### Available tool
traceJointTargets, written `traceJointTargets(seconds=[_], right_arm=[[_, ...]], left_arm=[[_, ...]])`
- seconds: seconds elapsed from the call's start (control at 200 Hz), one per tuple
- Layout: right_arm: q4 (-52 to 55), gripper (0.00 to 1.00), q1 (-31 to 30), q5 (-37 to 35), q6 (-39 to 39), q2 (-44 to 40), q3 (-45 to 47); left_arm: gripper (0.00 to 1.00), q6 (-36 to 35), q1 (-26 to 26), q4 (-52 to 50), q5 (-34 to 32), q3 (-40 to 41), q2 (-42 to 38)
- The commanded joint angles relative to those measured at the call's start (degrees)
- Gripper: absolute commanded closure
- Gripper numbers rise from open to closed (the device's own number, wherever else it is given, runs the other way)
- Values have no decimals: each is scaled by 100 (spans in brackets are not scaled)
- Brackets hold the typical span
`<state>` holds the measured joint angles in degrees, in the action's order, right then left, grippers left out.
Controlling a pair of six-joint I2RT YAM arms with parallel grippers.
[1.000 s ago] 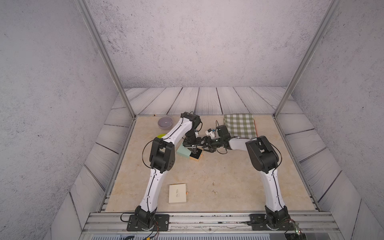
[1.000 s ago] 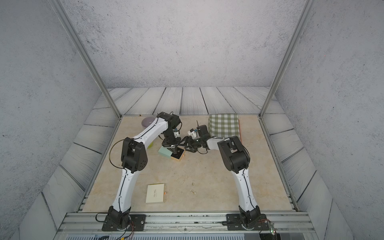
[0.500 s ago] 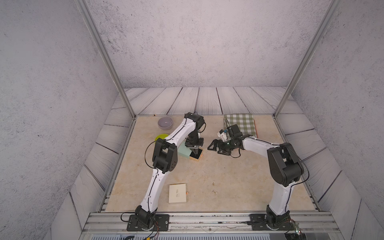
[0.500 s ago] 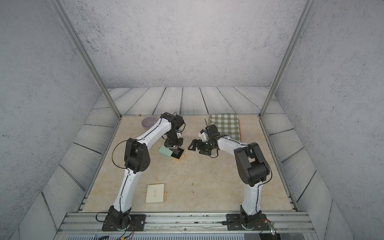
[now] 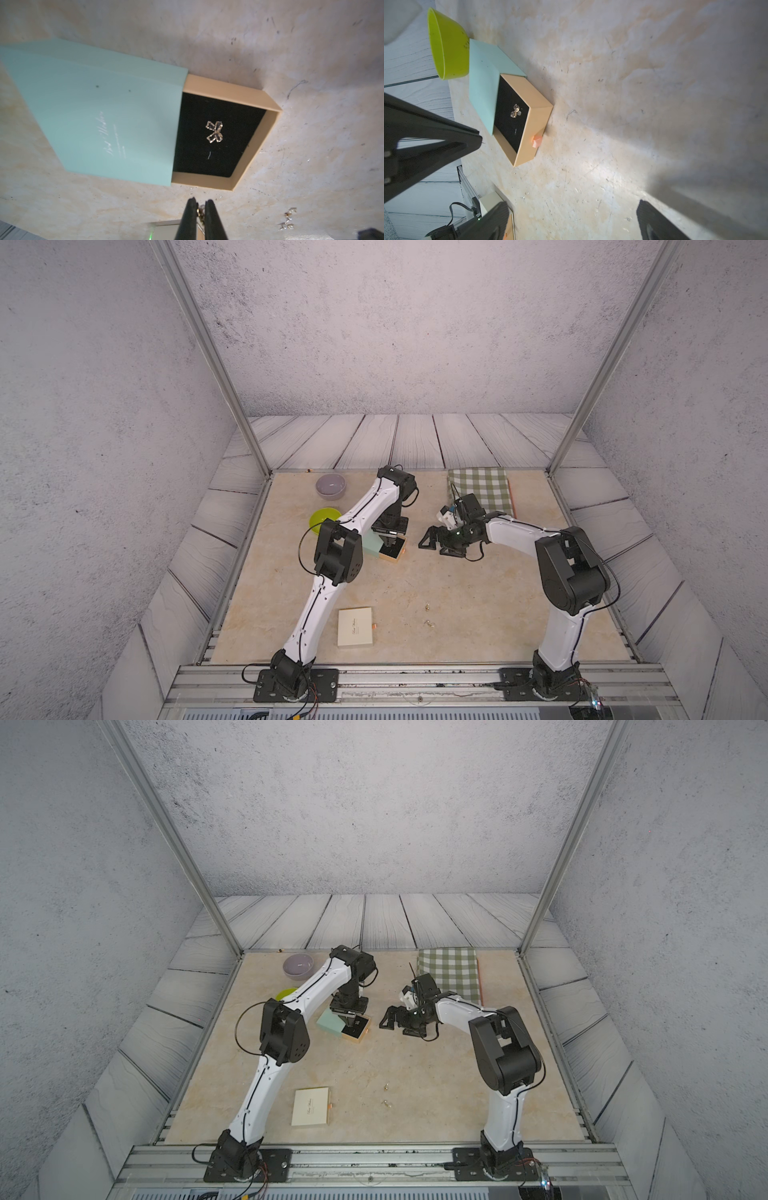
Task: Place the earrings into the drawer-style jewelry box
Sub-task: Insert the earring into the inner lining.
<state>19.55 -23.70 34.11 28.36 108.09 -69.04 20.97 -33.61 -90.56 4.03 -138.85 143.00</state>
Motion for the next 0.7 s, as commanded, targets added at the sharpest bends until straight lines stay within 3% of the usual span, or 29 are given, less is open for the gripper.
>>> traceJointTargets(seconds=[0.0, 0.696], right_arm=[[58, 1, -3, 14, -94, -123, 30], [49, 1, 45, 12, -85, -60, -40]], left_arm=[[100, 42, -100, -207, -293, -159, 219], [100, -185, -390, -396, -1246, -506, 512]])
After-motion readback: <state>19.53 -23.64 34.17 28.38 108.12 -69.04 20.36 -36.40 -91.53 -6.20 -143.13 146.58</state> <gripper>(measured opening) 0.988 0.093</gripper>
